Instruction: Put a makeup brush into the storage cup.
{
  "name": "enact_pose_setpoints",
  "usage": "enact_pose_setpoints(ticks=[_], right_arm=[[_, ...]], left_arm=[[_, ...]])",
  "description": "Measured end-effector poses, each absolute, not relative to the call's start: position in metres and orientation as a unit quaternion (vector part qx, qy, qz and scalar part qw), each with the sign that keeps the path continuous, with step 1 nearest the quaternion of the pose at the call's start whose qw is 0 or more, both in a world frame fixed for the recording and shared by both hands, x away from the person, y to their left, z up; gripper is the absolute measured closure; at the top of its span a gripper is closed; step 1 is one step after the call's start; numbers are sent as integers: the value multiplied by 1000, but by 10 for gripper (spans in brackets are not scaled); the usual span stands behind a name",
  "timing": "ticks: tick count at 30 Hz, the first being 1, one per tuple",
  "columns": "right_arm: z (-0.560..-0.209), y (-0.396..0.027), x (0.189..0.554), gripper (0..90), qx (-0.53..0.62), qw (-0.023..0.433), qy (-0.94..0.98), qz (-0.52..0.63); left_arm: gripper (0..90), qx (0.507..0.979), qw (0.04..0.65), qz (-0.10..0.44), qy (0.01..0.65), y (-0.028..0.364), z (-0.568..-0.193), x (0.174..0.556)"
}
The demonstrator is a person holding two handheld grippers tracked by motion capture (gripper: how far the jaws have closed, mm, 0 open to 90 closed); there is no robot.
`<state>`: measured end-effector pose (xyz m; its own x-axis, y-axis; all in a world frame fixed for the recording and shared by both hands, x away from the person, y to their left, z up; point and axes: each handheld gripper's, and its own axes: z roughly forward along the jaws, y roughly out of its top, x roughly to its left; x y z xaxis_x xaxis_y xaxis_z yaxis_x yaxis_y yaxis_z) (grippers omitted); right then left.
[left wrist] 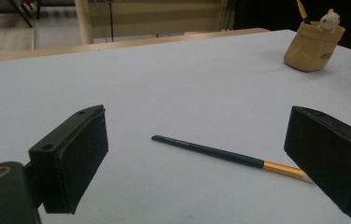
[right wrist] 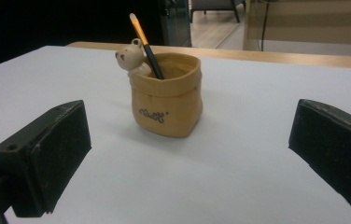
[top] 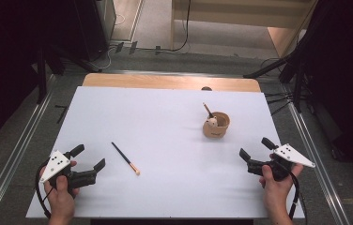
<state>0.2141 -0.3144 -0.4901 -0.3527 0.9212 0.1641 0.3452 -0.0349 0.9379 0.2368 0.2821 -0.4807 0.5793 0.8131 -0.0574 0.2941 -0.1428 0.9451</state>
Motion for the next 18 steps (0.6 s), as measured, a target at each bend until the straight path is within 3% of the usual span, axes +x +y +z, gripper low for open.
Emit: enact_pose_setpoints(ticks=[18], right_arm=[[-502,-336,176,0,507,278,644,501]], left_arm=[[65,713,528,248,388,284,-480,237]])
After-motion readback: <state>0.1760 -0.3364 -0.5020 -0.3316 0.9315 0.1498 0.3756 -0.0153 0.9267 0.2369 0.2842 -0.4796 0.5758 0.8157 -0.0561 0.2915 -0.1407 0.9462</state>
